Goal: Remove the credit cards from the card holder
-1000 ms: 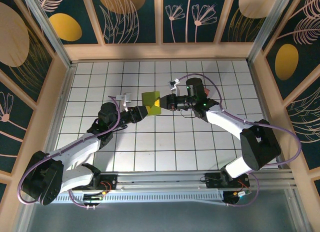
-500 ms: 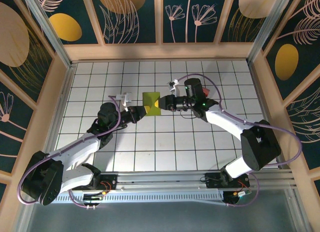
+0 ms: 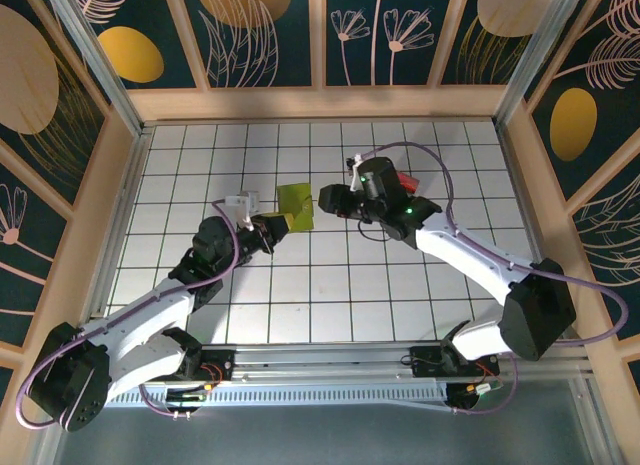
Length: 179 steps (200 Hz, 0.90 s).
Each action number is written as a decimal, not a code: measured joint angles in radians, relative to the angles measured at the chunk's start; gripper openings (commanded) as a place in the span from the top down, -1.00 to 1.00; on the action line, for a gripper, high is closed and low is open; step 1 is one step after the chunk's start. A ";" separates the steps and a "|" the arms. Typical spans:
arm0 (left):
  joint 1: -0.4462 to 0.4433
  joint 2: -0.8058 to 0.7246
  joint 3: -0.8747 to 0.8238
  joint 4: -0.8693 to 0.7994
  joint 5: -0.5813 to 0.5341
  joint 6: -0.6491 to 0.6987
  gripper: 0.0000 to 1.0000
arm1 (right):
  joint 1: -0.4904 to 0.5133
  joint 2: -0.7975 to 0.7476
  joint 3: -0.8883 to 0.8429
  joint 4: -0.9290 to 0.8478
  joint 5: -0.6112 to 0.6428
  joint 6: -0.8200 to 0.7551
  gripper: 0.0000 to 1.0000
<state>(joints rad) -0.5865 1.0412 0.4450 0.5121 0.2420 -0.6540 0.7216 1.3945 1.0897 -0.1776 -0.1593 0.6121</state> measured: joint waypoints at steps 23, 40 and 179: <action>-0.008 0.023 0.000 0.000 -0.019 0.000 1.00 | 0.060 0.003 0.053 -0.032 0.071 0.005 0.12; -0.010 0.039 0.000 0.000 -0.023 -0.001 1.00 | 0.084 0.016 0.076 -0.039 0.100 0.008 0.13; -0.010 0.081 0.000 0.015 -0.035 -0.012 1.00 | 0.129 0.167 0.132 -0.075 0.137 -0.001 0.23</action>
<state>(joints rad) -0.5961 1.1225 0.4450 0.5270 0.2073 -0.6662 0.8509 1.5620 1.2217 -0.2523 -0.0219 0.6113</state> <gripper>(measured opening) 0.107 0.387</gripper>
